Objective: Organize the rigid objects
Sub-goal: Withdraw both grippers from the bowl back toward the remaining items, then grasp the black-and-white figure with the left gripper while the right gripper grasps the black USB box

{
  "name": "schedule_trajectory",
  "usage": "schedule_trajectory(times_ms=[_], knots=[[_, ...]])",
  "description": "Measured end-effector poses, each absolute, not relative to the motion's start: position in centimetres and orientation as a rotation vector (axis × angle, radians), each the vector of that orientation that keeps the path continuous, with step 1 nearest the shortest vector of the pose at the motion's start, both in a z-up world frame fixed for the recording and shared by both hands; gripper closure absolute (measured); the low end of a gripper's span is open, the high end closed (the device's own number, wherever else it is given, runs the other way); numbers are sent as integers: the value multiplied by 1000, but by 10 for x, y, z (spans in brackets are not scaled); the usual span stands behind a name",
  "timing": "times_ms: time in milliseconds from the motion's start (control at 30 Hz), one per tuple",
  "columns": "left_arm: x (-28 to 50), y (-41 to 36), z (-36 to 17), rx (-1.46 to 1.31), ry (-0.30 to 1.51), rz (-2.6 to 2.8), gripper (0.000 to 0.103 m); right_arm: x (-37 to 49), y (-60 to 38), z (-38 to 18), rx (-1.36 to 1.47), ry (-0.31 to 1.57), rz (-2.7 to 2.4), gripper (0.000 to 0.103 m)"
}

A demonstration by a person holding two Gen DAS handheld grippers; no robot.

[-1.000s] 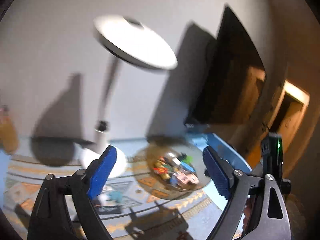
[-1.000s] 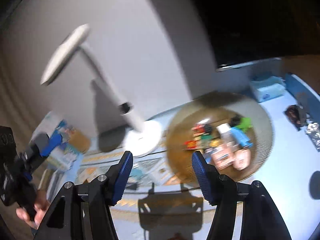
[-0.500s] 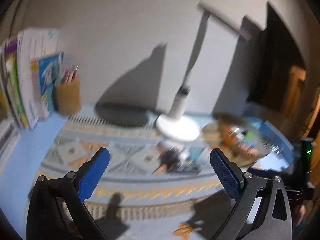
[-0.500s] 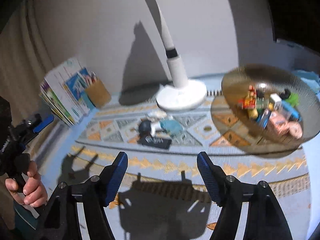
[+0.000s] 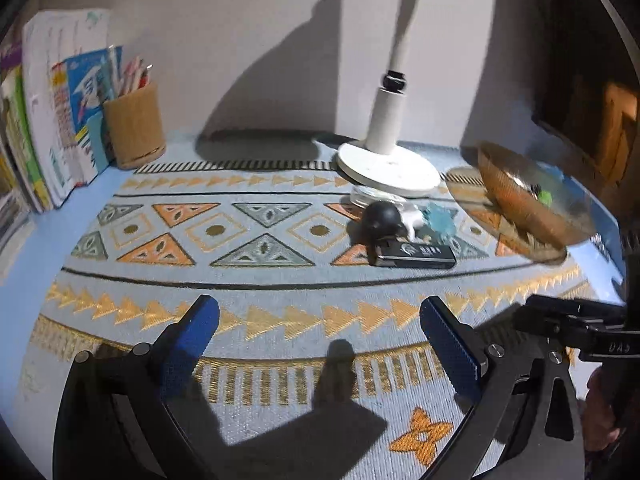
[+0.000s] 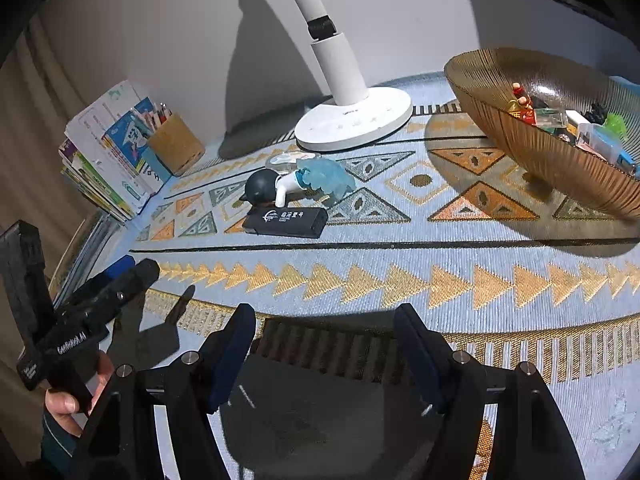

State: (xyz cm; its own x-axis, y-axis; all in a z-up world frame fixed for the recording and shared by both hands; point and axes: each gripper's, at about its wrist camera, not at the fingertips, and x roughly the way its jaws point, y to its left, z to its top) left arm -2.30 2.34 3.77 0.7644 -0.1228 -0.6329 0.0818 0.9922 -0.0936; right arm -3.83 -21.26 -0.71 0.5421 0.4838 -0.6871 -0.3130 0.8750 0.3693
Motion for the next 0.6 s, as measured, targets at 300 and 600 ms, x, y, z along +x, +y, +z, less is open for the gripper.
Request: schedule_trajectory(times_ms=[300,600], knots=[[-26,22,39,-55,681,-136,2,-40,-209,-8,186,883,482,33],[28,8,58,9,828,-399,5,-18,-197,-2,117,975,551,33]])
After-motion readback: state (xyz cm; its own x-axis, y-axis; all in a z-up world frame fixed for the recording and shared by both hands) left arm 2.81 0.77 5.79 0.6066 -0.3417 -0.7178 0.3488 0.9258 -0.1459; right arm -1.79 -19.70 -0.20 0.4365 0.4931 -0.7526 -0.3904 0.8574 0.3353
